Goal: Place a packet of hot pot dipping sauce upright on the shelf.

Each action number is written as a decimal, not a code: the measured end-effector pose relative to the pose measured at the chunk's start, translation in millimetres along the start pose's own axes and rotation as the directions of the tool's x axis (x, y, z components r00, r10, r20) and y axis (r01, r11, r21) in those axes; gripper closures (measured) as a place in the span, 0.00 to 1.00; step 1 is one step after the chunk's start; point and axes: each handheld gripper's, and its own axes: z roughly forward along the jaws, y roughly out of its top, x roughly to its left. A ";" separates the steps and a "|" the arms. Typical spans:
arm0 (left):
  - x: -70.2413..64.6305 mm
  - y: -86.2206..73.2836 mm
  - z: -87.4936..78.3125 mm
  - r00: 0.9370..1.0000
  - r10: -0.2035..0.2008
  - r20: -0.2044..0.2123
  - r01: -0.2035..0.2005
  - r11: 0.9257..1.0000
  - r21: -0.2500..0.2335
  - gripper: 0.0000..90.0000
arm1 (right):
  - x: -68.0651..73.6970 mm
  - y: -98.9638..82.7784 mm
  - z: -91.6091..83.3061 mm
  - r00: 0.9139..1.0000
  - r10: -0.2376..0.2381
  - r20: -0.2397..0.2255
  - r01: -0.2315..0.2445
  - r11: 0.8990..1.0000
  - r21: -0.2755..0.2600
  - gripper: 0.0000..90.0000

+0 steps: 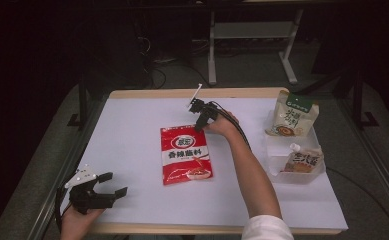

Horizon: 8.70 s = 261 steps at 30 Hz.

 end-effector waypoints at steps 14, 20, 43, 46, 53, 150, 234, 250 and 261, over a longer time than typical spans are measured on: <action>-0.2 -0.3 -0.1 1.000 0.003 -0.001 -0.003 1.000 -0.002 0.16 | 3.5 -0.9 -12.8 0.999 -0.013 0.031 0.011 0.999 0.040 1.00; -2.5 0.9 2.0 1.000 0.011 0.002 -0.011 1.000 0.007 0.16 | 1.5 -11.4 -29.1 0.998 -0.023 -0.052 0.027 0.996 0.080 1.00; -1.6 1.2 3.5 1.000 0.010 0.006 -0.010 1.000 0.009 0.16 | 0.6 -11.9 -8.9 0.988 -0.014 -0.153 0.025 0.997 0.071 0.80; -1.7 1.4 4.0 1.000 0.019 0.007 -0.019 1.000 0.012 0.16 | -0.4 -12.7 -9.1 0.993 0.001 -0.121 0.006 0.998 0.063 0.98; -3.0 2.2 5.5 1.000 0.017 0.014 -0.017 1.000 0.020 0.16 | 4.0 -13.1 -26.6 0.992 -0.011 -0.124 0.016 0.999 0.039 1.00; -40.2 82.8 73.9 0.949 0.170 0.266 -0.176 0.984 0.001 0.92 | 100.8 -46.9 -189.5 0.917 -0.358 -0.175 0.304 0.913 -0.270 0.83; -33.8 53.2 48.8 0.975 0.176 0.134 -0.184 0.982 0.046 0.41 | 39.7 -135.4 -290.8 0.990 -0.139 0.012 0.136 0.937 -0.321 1.00; -25.9 43.0 44.1 0.983 0.146 0.113 -0.152 0.987 0.047 0.37 | 22.9 -156.8 -314.5 0.995 -0.078 0.062 0.093 0.942 -0.322 1.00; -23.6 40.3 42.6 0.984 0.143 0.108 -0.148 0.988 0.044 0.36 | 9.5 -167.3 -326.5 0.995 -0.048 0.090 0.074 0.947 -0.312 1.00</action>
